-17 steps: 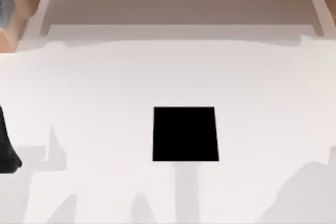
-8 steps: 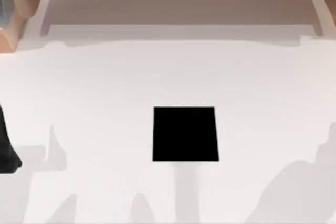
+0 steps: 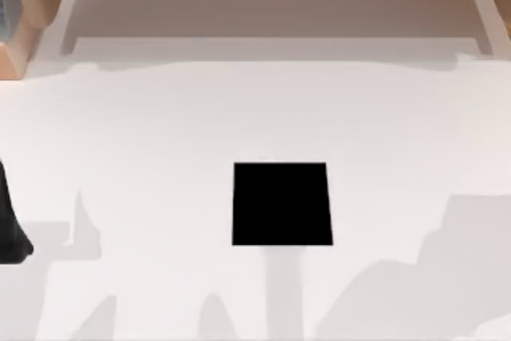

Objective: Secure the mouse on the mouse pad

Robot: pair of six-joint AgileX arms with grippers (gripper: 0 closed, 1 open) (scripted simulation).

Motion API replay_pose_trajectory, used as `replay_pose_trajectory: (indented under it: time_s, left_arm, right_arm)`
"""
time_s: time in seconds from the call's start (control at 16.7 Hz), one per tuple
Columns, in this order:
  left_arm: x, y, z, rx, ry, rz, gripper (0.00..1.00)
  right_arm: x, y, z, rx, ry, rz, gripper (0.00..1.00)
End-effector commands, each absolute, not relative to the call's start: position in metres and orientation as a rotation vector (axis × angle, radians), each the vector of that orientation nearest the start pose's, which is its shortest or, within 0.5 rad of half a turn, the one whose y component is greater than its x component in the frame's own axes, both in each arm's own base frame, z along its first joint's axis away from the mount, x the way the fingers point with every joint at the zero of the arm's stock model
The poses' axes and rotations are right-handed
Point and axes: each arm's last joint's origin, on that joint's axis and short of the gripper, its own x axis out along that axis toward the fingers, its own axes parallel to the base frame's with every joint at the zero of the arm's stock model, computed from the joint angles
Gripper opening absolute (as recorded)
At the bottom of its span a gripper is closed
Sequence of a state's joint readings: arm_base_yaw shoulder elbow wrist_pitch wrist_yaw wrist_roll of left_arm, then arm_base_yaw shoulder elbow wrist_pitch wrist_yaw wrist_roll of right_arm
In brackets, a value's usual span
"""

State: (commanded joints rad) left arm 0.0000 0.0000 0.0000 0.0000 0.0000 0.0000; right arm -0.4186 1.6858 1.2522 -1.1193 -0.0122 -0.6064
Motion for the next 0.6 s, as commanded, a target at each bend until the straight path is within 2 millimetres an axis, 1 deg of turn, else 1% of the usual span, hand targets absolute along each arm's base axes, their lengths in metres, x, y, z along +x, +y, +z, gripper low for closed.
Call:
replay_pose_trajectory:
  time_s: [0.24,0.36,0.48,0.6]
  left_arm:
    - [0.106,-0.001,0.16,0.0,0.0,0.0,1.0]
    - [0.106,-0.001,0.16,0.0,0.0,0.0,1.0]
    - [0.106,-0.001,0.16,0.0,0.0,0.0,1.0]
    - [0.106,-0.001,0.16,0.0,0.0,0.0,1.0]
  right_arm:
    - [0.281,-0.121,0.213,-0.145,1.548,0.152,0.0]
    - [0.291,-0.115,0.213,-0.144,1.55,0.152,0.0]
    - [0.31,-0.099,0.214,-0.141,1.553,0.149,0.0]
    - [0.335,-0.071,0.214,-0.129,1.561,0.139,0.0]
